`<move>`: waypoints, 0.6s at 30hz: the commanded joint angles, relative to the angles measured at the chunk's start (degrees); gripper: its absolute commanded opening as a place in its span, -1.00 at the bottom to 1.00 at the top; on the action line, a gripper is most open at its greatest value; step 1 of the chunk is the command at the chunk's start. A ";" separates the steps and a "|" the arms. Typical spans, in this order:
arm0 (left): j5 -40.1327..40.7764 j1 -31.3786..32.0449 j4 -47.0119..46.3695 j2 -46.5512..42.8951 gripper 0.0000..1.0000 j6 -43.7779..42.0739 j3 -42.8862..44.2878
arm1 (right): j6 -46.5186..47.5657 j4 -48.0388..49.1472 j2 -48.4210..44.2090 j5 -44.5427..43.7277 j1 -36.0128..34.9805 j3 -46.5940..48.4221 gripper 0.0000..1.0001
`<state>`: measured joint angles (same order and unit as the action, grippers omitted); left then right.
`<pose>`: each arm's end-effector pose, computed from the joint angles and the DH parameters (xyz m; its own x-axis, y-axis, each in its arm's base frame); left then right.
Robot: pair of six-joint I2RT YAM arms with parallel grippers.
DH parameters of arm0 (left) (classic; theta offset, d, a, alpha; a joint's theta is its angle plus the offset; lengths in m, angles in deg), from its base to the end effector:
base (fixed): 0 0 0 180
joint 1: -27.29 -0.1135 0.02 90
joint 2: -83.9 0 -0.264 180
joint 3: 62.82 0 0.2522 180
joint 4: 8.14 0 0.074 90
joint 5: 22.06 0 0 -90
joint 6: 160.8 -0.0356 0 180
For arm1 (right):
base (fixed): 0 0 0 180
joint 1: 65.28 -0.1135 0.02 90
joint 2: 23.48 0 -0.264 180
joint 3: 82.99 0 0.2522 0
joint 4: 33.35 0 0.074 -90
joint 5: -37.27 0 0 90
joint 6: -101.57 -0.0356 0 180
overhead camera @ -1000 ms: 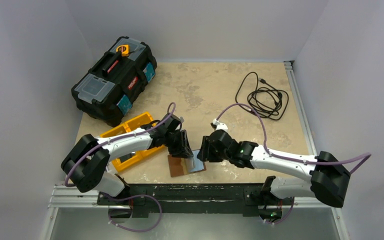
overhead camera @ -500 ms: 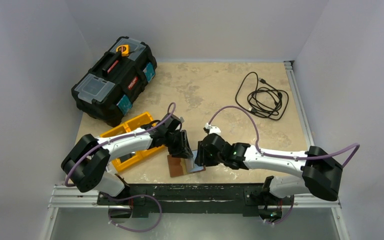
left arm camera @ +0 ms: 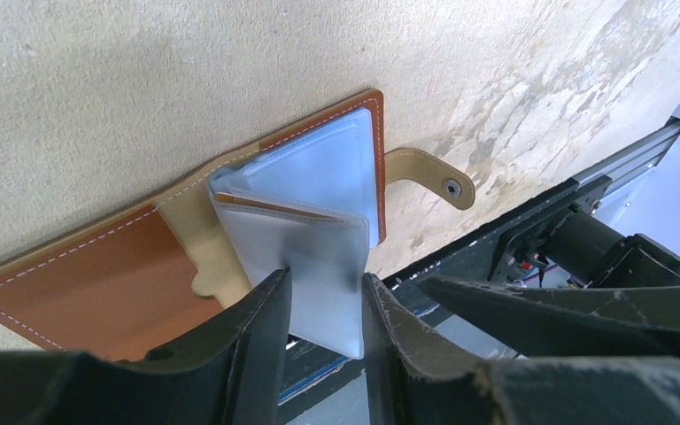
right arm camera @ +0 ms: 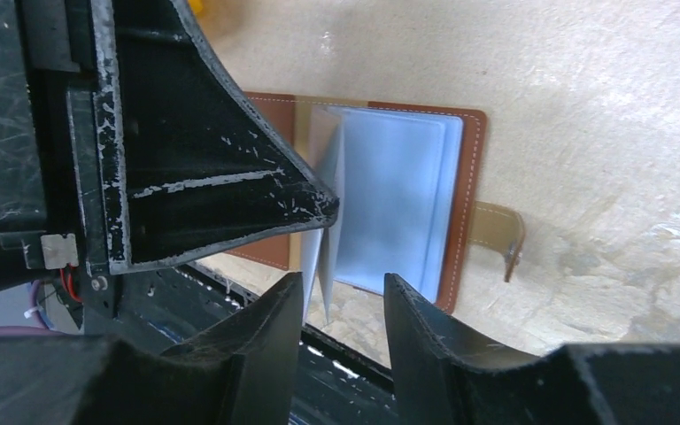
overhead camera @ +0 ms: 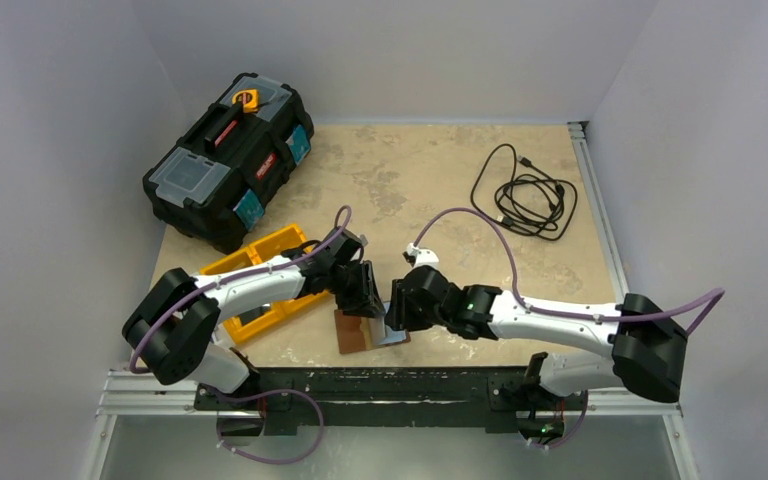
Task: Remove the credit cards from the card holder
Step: Remove the credit card from the card holder.
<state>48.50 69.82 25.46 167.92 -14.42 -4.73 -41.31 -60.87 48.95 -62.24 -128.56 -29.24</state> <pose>0.1938 -0.1939 0.1731 -0.9861 -0.1611 -0.0419 -0.1071 0.8068 -0.5811 0.1198 0.2249 0.2057 -0.8573 0.0460 -0.5128 -0.2418 0.8433 0.4799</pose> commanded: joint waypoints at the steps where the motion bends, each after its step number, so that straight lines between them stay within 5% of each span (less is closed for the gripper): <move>1: 0.48 0.29 0.52 -0.58 -0.32 -1.23 1.76 | 0.78 0.90 2.92 -0.53 -1.13 2.64 -0.26; 10: 1.72 0.28 3.02 -2.77 -0.32 -2.19 2.08 | -0.92 -0.72 5.65 -2.06 -1.16 2.46 -0.46; 18: 8.39 0.28 14.32 -8.86 -0.18 -6.78 6.95 | -1.26 -0.43 7.94 -1.80 -1.13 1.99 -0.54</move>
<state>52.69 69.82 33.85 163.82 -17.64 -2.39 -41.66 -61.33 56.33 -62.44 -129.50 -28.52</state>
